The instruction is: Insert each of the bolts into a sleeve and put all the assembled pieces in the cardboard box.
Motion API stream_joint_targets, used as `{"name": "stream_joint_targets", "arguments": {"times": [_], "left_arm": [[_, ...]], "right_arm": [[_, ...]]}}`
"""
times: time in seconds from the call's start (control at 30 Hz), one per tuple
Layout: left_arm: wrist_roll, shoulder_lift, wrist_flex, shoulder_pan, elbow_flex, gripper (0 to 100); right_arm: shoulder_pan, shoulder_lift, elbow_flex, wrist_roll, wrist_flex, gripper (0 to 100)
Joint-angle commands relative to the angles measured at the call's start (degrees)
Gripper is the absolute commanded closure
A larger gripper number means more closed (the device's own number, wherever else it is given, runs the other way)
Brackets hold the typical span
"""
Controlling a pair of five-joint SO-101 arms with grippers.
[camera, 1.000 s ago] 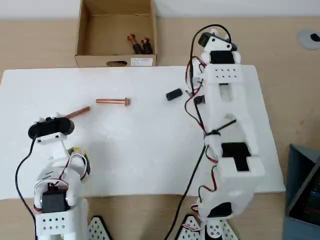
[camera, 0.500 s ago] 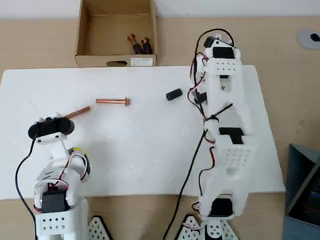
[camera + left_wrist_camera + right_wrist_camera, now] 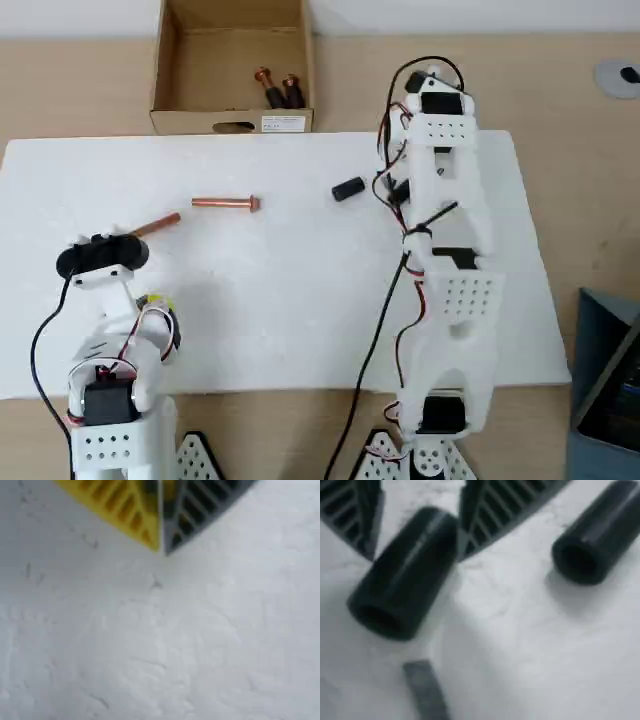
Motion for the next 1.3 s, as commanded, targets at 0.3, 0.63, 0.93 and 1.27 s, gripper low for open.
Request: {"name": "stream_joint_targets", "arguments": {"times": [0.3,0.63,0.93,1.27], "left_arm": [[-0.18,-0.4,0.09,0.09,-0.35,100],[-0.18,-0.4,0.09,0.09,-0.35,100],[-0.18,-0.4,0.09,0.09,-0.35,100],[0.09,-0.4,0.09,-0.09,-0.35,100]], "right_arm": [[1.1,3.12,-3.38,-0.44,0.35,87.8],[1.1,2.15,-4.44,-0.18,1.41,98.9],[0.75,-4.0,-19.65,0.0,14.24,98.9],[1.01,-19.56,-19.47,6.51,14.51,98.9]]}}
